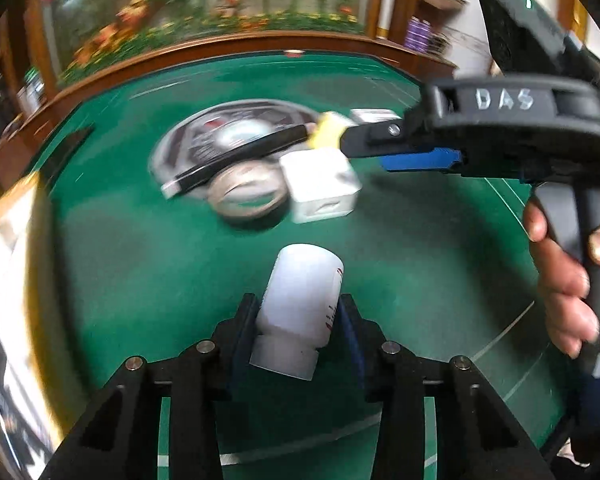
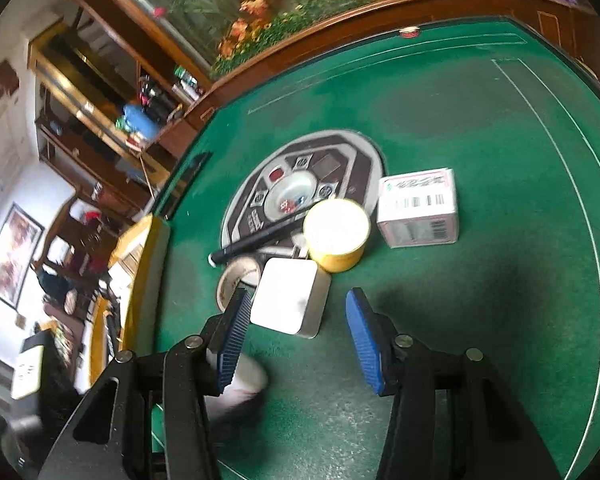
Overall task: Organize rigid objects
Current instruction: 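Grasp a white pill bottle with the left tool while the right tool grasps a white square cube, then lift the pill bottle and white cube and swing both tools toward the tray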
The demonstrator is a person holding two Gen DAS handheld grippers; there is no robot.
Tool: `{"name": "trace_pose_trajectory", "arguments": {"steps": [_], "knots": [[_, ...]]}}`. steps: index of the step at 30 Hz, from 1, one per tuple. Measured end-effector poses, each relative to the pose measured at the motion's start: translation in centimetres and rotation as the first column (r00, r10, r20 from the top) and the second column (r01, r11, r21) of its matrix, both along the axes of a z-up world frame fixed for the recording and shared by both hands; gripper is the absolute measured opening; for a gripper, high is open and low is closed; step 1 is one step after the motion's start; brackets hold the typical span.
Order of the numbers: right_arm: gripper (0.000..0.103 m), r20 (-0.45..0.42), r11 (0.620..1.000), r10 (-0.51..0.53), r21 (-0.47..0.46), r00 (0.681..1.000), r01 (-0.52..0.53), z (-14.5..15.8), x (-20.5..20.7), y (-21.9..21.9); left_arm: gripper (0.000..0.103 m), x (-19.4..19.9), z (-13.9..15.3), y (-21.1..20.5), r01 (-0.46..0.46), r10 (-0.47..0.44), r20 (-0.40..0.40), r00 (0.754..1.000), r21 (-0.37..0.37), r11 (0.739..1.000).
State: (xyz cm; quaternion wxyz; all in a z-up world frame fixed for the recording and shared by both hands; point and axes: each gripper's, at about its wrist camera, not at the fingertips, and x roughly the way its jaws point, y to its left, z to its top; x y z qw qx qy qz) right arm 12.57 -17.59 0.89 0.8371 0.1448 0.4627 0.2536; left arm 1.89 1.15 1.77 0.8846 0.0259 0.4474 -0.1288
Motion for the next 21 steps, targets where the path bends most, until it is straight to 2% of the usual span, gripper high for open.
{"name": "trace_pose_trajectory", "arguments": {"steps": [5,11,16,21], "knots": [[0.049,0.017,0.996,0.034,-0.087,0.999,-0.032,-0.7,0.0,3.0,0.04,-1.3,-0.5,2.2,-0.064,0.064,-0.008,0.998,-0.013,0.998],[0.049,0.099,0.96,0.0,-0.279,0.995,0.028,-1.1,1.0,6.0,0.04,-1.3,-0.6,2.0,-0.062,0.061,-0.016,0.998,-0.024,0.998],[0.047,0.084,0.95,0.015,-0.311,0.996,0.012,-1.0,1.0,5.2,0.04,-0.7,-0.6,1.8,-0.056,0.056,-0.02,0.998,-0.001,0.998],[0.046,0.07,0.957,0.026,-0.291,0.997,-0.004,-1.2,0.7,3.4,0.042,0.0,-0.8,1.3,-0.054,0.055,-0.003,0.999,0.043,0.998]]}}
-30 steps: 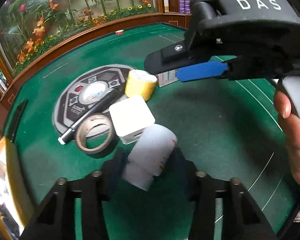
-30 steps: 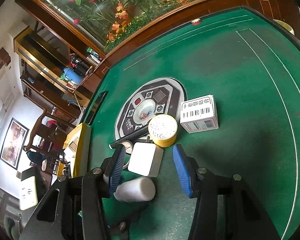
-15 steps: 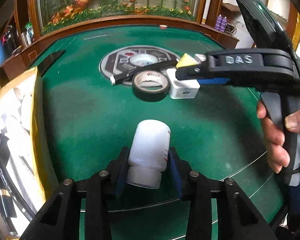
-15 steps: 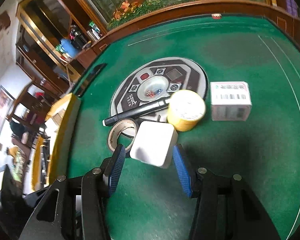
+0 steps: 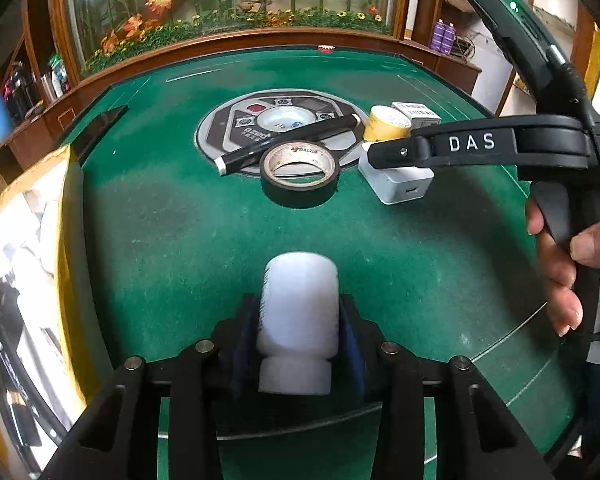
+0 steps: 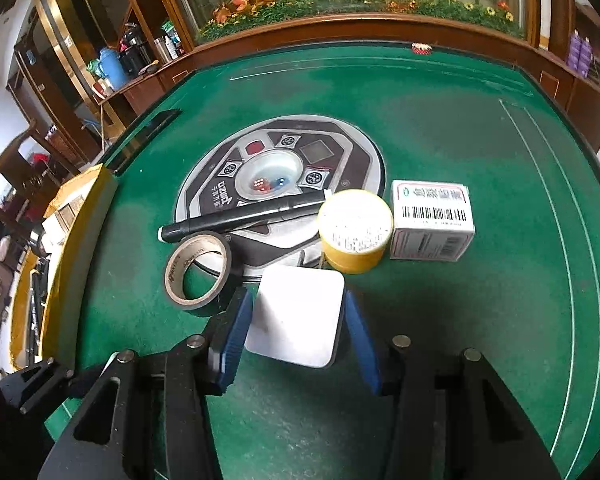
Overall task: Organize rigid objects
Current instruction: 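Lift the pill bottle and white cube and swing both tools toward the tray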
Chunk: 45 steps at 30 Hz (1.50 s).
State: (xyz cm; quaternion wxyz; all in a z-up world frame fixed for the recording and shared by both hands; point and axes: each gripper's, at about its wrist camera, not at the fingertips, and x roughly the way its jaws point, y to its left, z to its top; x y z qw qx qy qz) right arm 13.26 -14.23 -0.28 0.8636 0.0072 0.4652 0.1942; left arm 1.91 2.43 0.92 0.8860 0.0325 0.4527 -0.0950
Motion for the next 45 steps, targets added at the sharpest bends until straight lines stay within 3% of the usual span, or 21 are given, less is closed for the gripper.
{"name": "trace_pose_trajectory", "arguments": {"steps": [3,14,23,34,38,45], "knots": [[0.046,0.031,0.999,0.019,-0.03,0.999,-0.018,0.1,-0.5,0.4,0.038,0.2,0.0,0.5,-0.018,0.018,0.001,1.0,-0.021,1.0],[0.049,0.075,1.0,0.013,-0.022,0.997,-0.011,0.6,-1.0,0.2,0.038,-0.3,0.0,0.8,-0.036,0.036,-0.007,0.999,-0.045,0.998],[0.048,0.052,0.996,0.029,-0.08,0.998,-0.024,-0.4,-0.9,0.8,0.038,-0.2,0.0,0.9,-0.038,0.038,-0.007,0.999,-0.051,0.998],[0.047,0.07,0.998,0.027,0.057,0.997,-0.031,2.0,-2.2,-0.3,0.038,-0.6,0.4,0.9,-0.043,0.042,-0.009,0.999,-0.082,0.996],[0.047,0.095,0.986,0.077,0.139,0.992,-0.09,3.2,-3.2,0.0,0.038,-1.1,1.6,1.2,-0.05,0.052,0.018,0.998,-0.092,0.994],[0.047,0.131,0.97,0.15,0.174,0.98,-0.172,4.0,-4.8,1.7,0.038,-2.3,4.1,3.1,-0.086,0.096,0.073,0.993,-0.124,0.989]]}}
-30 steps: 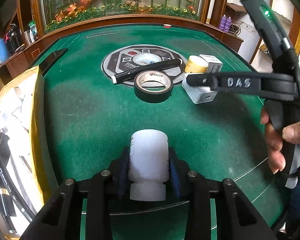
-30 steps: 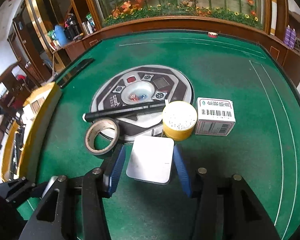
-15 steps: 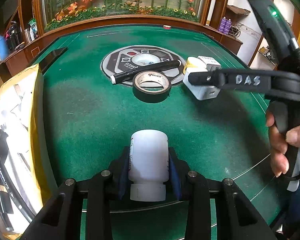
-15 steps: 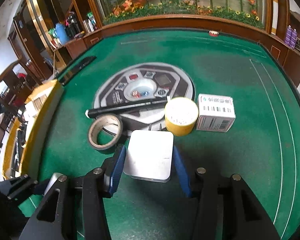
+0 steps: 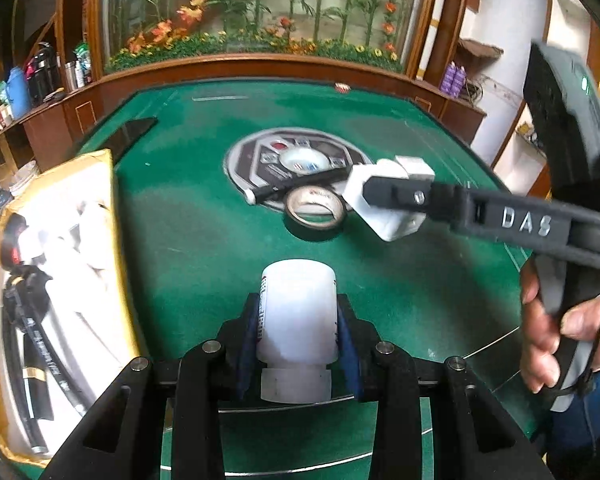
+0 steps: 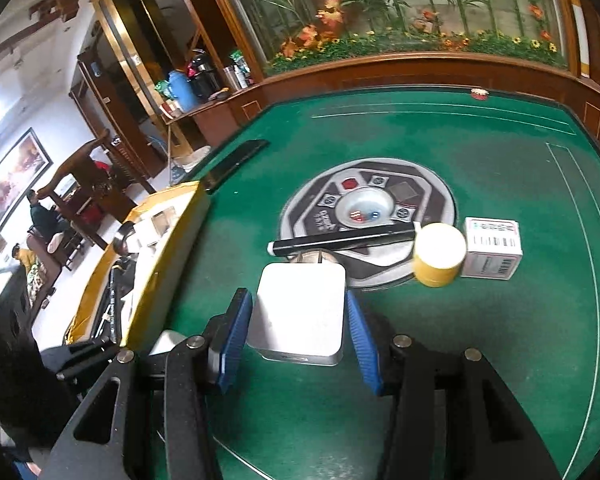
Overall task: Organize rigid objects
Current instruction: 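Lift the pill bottle and white cube and swing both tools toward the tray, then lower the pill bottle and white cube into the tray and open both tools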
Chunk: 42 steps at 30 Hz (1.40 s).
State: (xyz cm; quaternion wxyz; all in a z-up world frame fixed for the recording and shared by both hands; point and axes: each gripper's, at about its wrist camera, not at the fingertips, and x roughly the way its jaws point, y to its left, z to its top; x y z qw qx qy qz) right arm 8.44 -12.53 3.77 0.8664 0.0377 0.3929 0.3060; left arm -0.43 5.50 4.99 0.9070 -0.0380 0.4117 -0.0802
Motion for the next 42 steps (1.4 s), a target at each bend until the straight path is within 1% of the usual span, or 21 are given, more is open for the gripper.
{"name": "trace_pose_trajectory", "arguments": {"steps": [5,9,14,17,20,22,24,26,27,29,32,33,36,38,39,41,42], "knots": [[0.047,-0.009,0.999,0.017,0.032,1.0,-0.016,0.1,-0.3,0.4,0.038,-1.2,1.4,3.1,-0.062,0.063,0.04,0.997,-0.027,0.998],[0.047,-0.019,0.997,0.046,0.06,0.999,-0.045,0.3,-1.0,1.6,0.038,-2.3,2.1,6.8,-0.146,0.149,0.061,0.987,-0.048,0.988],[0.047,0.002,0.991,0.114,0.069,0.994,-0.113,0.8,-2.6,4.4,0.038,-3.6,1.9,11.6,-0.258,0.263,0.066,0.963,-0.069,0.964],[0.047,-0.006,0.982,0.173,0.076,0.985,-0.172,1.0,-3.5,7.0,0.038,-4.3,1.5,14.1,-0.323,0.327,0.061,0.943,-0.076,0.943],[0.046,-0.001,0.97,0.233,0.068,0.972,-0.233,1.3,-4.6,10.0,0.038,-4.8,0.6,16.1,-0.377,0.381,0.048,0.924,-0.066,0.924],[0.017,0.013,0.959,0.279,0.051,0.96,-0.28,1.6,-5.5,12.2,0.038,-5.1,-0.1,17.0,-0.398,0.4,0.029,0.916,-0.068,0.915],[0.016,0.022,0.948,0.316,0.04,0.949,-0.317,1.9,-6.4,14.5,0.038,-5.3,-0.9,17.8,-0.417,0.419,0.012,0.908,-0.067,0.906],[0.015,0.028,0.946,0.324,0.006,0.946,-0.324,1.9,-6.7,15.9,0.038,-5.4,-1.4,18.2,-0.425,0.426,0.004,0.905,-0.066,0.903],[0.015,0.025,0.943,0.331,0.007,0.943,-0.332,1.9,-6.8,16.5,0.038,-5.5,-1.7,18.3,-0.425,0.426,0.0,0.905,-0.068,0.903],[0.015,0.012,0.941,0.337,0.016,0.942,-0.337,1.6,-6.6,16.6,0.038,-5.5,-1.9,18.6,-0.419,0.42,-0.005,0.908,-0.064,0.906],[0.015,-0.014,0.942,0.335,0.022,0.942,-0.335,1.4,-5.9,15.4,0.038,-5.7,-1.9,19.0,-0.423,0.423,-0.001,0.906,-0.052,0.905],[0.016,-0.037,0.945,0.326,0.027,0.945,-0.325,1.3,-5.6,14.5,0.038,-5.8,-2.0,19.2,-0.423,0.423,-0.001,0.906,-0.054,0.905],[0.04,-0.076,0.962,0.272,-0.003,0.959,-0.273,0.7,-5.6,11.9,0.038,-5.9,-2.1,19.6,-0.427,0.427,-0.005,0.904,-0.06,0.902],[0.042,-0.082,0.969,0.246,-0.003,0.966,-0.247,0.4,-5.9,9.4,0.038,-5.9,-2.2,19.6,-0.425,0.426,-0.005,0.905,-0.063,0.903],[0.046,-0.094,0.975,0.22,-0.009,0.971,-0.222,0.3,-6.0,8.1,0.038,-5.8,-2.2,19.7,-0.423,0.424,-0.007,0.906,-0.065,0.904],[0.049,-0.111,0.981,0.192,-0.011,0.975,-0.195,0.0,-6.3,6.0,0.038,-5.7,-2.3,19.5,-0.416,0.417,-0.009,0.909,-0.067,0.907],[0.055,-0.099,0.978,0.207,-0.02,0.973,-0.21,-0.2,-6.8,5.2,0.038,-5.7,-2.3,19.3,-0.41,0.411,-0.008,0.912,-0.068,0.909]]}}
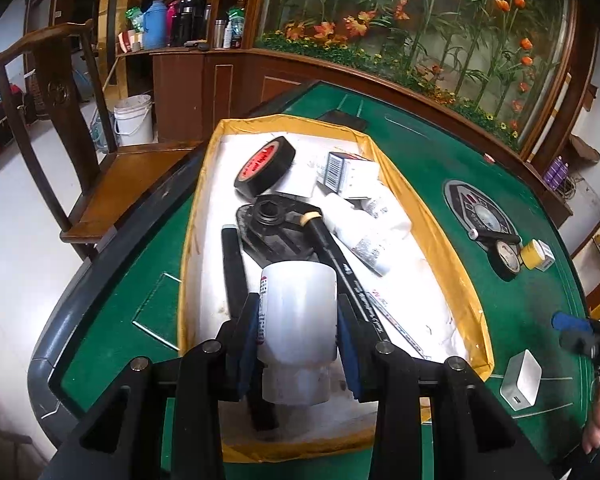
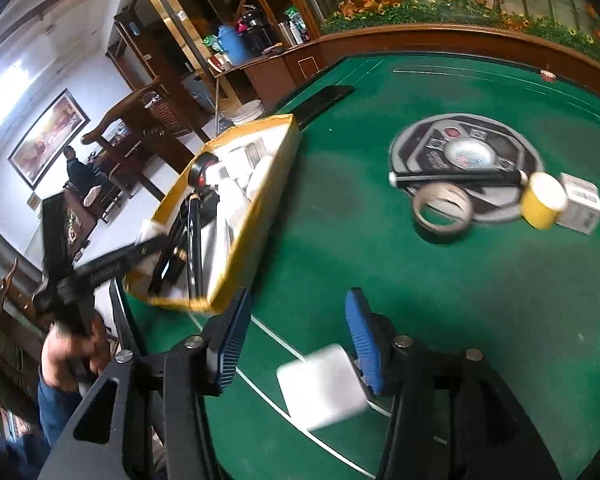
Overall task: Organize rigid objects
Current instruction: 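Lower the pill bottle and white cube into the tray and open both tools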
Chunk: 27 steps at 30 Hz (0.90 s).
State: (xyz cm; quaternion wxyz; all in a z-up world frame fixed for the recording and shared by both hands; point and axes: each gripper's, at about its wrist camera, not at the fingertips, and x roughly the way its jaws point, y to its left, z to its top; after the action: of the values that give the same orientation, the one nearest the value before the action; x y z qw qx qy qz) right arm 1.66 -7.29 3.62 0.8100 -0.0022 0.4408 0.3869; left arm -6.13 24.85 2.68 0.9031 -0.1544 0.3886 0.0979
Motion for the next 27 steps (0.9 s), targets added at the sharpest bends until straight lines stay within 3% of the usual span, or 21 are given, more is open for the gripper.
{"name": "trace_pose_trajectory", "arguments": {"steps": [1,3,9,10,12,14,18,22,27], "knots": [[0.067,0.021,1.0,0.019,-0.024,1.0,-0.019,-0.2,-0.5,-0.3,0.038,0.0,0.1,-0.2,0.004,-0.004,0.003,1.0,0.002,1.0],[0.073,0.079,0.994,0.069,-0.084,0.995,-0.062,-1.0,-1.7,-0.4,0.038,0.0,0.2,-0.3,0.007,-0.007,0.003,1.0,0.0,1.0],[0.073,0.128,0.961,0.167,-0.242,0.978,-0.132,-3.1,-4.0,1.1,0.038,-0.2,0.7,-0.5,0.009,-0.009,0.01,1.0,0.008,1.0],[0.071,0.146,0.954,0.176,-0.269,0.974,-0.132,-3.5,-4.2,1.5,0.038,-0.2,0.7,-0.5,0.008,-0.008,0.009,1.0,0.008,1.0],[0.053,0.183,0.944,0.174,-0.312,0.968,-0.11,-4.1,-4.4,1.8,0.038,-0.2,0.6,-0.5,0.006,-0.006,0.003,1.0,0.007,1.0],[0.052,0.198,0.928,0.196,-0.353,0.96,-0.117,-4.2,-4.7,2.2,0.038,-0.2,0.6,-0.5,0.008,-0.008,0.0,1.0,0.007,1.0],[0.051,0.201,0.94,0.184,-0.321,0.962,-0.113,-3.0,-4.4,1.6,0.038,-0.2,0.5,-0.3,0.006,-0.006,-0.002,1.0,0.009,1.0],[0.051,0.257,0.98,0.135,-0.175,0.957,-0.091,1.2,-3.5,1.7,0.038,0.0,0.0,0.0,-0.007,0.007,-0.022,1.0,0.017,1.0],[0.051,0.28,0.976,0.215,-0.091,0.935,-0.197,4.3,-3.6,7.4,0.038,0.0,-0.1,0.0,-0.009,0.01,-0.03,0.999,0.025,1.0]]}}
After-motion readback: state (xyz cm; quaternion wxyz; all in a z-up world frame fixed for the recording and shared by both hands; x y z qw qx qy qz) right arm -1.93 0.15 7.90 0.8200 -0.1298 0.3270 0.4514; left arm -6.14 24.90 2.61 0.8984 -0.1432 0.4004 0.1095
